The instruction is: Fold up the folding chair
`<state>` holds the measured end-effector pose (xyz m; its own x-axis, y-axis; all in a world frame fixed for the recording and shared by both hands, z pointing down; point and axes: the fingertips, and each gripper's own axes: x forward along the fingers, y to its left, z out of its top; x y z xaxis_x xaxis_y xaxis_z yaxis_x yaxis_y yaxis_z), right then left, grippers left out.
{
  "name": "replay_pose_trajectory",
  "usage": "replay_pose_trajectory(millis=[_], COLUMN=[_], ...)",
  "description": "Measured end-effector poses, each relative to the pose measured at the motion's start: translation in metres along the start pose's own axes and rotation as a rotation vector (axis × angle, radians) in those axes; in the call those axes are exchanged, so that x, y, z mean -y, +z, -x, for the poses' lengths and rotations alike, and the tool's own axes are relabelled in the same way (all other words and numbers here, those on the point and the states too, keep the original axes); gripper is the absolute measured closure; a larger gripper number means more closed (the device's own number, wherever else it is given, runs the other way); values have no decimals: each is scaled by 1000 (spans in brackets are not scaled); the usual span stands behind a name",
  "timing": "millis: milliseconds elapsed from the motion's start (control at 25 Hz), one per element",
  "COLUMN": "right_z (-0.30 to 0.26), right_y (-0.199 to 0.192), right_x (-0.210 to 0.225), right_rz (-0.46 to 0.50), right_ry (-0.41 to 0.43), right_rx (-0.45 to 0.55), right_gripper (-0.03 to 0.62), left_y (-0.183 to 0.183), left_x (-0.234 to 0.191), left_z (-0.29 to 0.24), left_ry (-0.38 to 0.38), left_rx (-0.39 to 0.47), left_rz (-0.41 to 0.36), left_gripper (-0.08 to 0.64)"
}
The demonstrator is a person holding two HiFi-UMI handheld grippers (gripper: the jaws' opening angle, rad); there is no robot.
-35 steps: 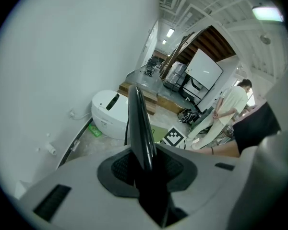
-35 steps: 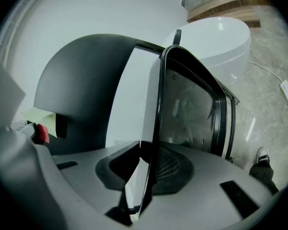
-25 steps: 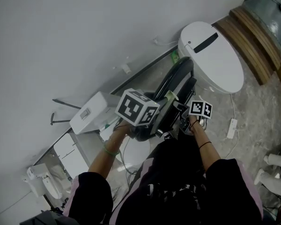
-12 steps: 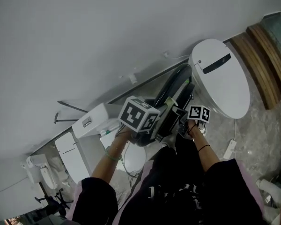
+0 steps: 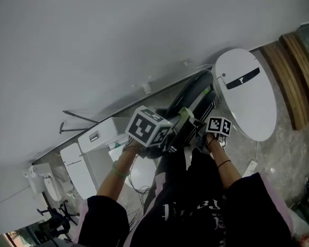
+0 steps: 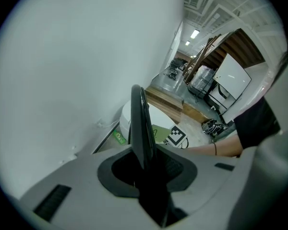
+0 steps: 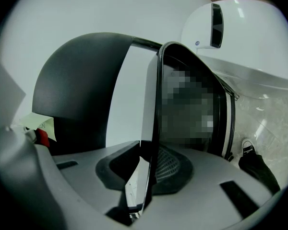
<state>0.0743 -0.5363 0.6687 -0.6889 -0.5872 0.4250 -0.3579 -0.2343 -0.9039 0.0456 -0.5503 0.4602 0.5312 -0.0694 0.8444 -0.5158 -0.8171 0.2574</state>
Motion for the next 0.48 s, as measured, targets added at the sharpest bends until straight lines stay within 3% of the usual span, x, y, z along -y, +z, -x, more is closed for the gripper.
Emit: replay_pose_trajectory(millis=[480], right_z=[-59], right_y=[44], right_x=[-16], right_rz=[-59], right_ry=[-76], right_rx=[76], right_gripper=[514], left_y=[28], left_x=[-83], left_z=[0], left_ry=[-73], left_rx=[-24], left_rz=[-65], left_gripper=[473])
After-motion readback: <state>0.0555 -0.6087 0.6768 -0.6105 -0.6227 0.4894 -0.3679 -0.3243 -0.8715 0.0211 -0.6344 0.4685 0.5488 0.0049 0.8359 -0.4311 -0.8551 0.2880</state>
